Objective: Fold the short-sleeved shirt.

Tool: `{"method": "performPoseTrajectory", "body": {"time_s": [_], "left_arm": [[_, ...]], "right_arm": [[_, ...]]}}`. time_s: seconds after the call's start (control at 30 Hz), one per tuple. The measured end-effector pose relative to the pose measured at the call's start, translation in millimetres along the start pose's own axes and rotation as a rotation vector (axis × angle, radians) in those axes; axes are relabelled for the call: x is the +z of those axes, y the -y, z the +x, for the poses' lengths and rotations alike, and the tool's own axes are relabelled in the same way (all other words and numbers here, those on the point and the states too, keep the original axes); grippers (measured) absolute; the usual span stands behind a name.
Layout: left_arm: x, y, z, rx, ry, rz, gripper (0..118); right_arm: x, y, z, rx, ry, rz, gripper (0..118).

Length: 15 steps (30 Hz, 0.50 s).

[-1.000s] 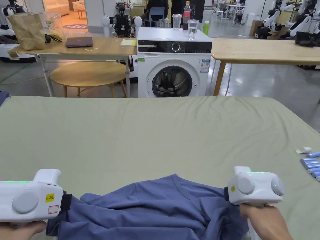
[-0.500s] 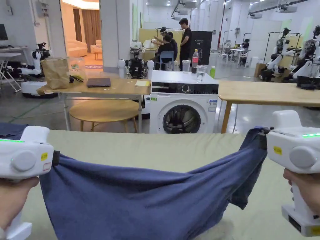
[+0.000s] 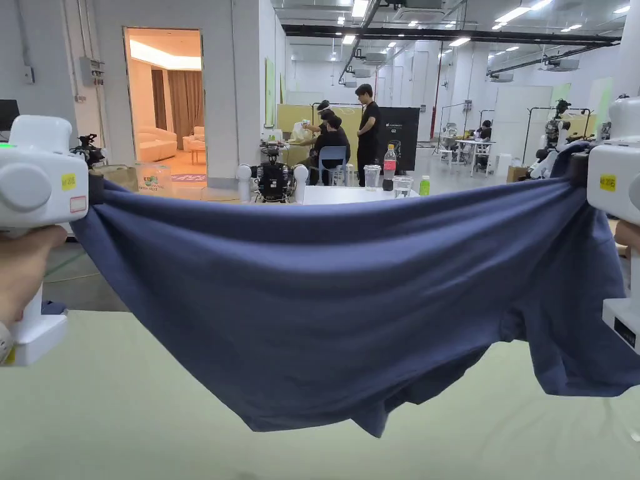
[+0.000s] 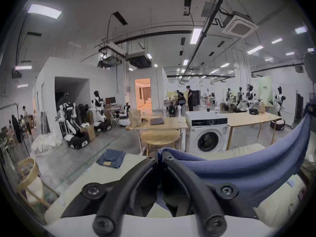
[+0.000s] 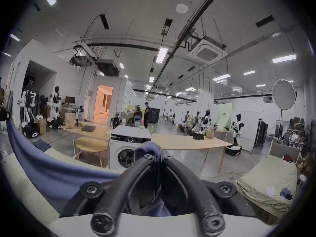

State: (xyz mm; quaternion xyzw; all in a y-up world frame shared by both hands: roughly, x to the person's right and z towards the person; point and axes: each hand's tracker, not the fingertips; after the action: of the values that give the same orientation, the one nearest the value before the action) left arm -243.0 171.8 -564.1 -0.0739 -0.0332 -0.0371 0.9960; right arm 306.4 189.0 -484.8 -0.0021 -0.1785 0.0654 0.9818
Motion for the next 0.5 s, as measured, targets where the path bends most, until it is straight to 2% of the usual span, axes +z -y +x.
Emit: {"method": "performPoseTrajectory", "body": {"time_s": [0.07, 0.17, 0.33, 0.5], "left_arm": [[-9.6, 0.0, 5.7, -0.059, -0.036, 0.033, 0], [-27.5, 20.7, 11.7, -0.046, -0.03, -0.012, 0], [-66.5, 102.6, 22.1, -0.038, -0.016, -0.159, 0], [-60.5, 154.6, 32.1, -0.08, 0.004, -0.165, 0]], "right_arm": [[-6.9, 2.6, -1.1, -0.003, 0.003, 0.004, 3], [-21.7, 26.7, -2.1, -0.033, 0.006, -0.025, 3], [-39.4, 107.6, -11.4, -0.035, 0.041, -0.119, 3], [-29.7, 166.7, -5.1, -0.04, 0.066, -0.145, 3]]}}
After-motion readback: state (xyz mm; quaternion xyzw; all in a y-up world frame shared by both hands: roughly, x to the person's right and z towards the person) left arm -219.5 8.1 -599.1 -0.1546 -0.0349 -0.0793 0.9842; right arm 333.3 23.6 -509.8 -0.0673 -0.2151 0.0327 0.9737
